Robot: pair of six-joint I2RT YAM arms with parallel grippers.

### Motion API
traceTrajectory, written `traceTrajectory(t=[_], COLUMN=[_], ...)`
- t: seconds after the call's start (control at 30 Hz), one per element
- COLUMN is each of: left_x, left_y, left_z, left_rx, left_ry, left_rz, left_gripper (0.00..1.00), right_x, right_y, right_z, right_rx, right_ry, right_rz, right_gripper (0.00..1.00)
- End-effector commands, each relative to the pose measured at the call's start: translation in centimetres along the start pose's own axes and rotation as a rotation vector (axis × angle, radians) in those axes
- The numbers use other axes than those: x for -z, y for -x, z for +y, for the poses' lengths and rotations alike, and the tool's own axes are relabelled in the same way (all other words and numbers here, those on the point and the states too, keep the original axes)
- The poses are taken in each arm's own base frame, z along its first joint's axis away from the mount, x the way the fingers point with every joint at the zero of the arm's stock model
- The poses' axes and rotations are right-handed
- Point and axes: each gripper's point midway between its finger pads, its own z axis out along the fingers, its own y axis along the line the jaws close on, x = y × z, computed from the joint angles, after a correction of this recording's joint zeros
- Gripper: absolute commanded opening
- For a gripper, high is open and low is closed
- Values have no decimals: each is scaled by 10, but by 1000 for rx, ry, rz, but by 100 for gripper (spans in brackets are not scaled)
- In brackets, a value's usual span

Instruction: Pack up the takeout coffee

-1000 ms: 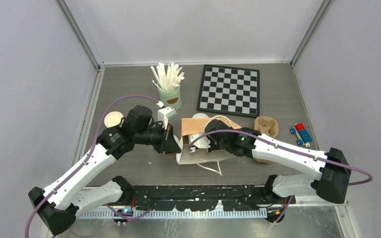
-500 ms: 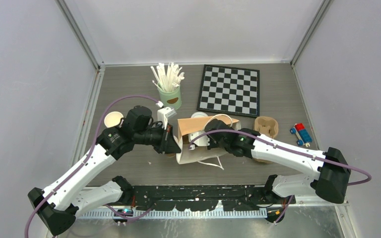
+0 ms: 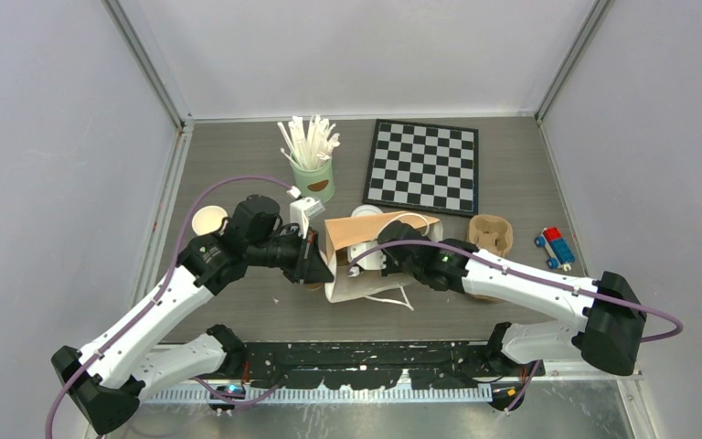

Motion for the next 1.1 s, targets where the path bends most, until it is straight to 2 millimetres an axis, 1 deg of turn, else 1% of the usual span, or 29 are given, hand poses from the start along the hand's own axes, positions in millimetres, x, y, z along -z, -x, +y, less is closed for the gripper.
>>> traceTrajectory(t=[0.0, 0.13, 0.33, 0.43, 0.5, 0.6, 0.83, 0.97, 1.07], left_x=[3, 3, 3, 3, 2, 1, 1, 2, 1], left_y=[3, 3, 4, 6, 6, 6, 6, 7, 8], left_z=[-11, -10, -10, -10, -10, -11, -12, -13, -13], left_rx=[-9, -10, -12, -15, -14, -9, -3, -4, 0], left_ry=[-51, -50, -47, -47, -48, -53, -59, -60, -60], left_rz=[-16, -15, -20, -26, -24, -23, -21, -24, -22], left_gripper=[0, 0, 0, 0, 0, 0, 0, 0, 0], right_x=[-3, -1, 24, 33, 36, 34, 15, 6, 2], right_y=[-1, 3, 3, 5, 8, 14, 27, 27, 23], right_z=[-5, -10, -15, -16, -18, -20, -17, -11, -9], right_rx=[-35, -38, -55, -68, -69, -58, -50, -49, -60], right_ry=[-37, -42, -27, -13, -7, -4, 7, 19, 9], right_rz=[-2, -8, -40, -55, -65, -81, -116, -109, -97], right_gripper=[18, 18, 20, 20, 20, 20, 20, 19, 19])
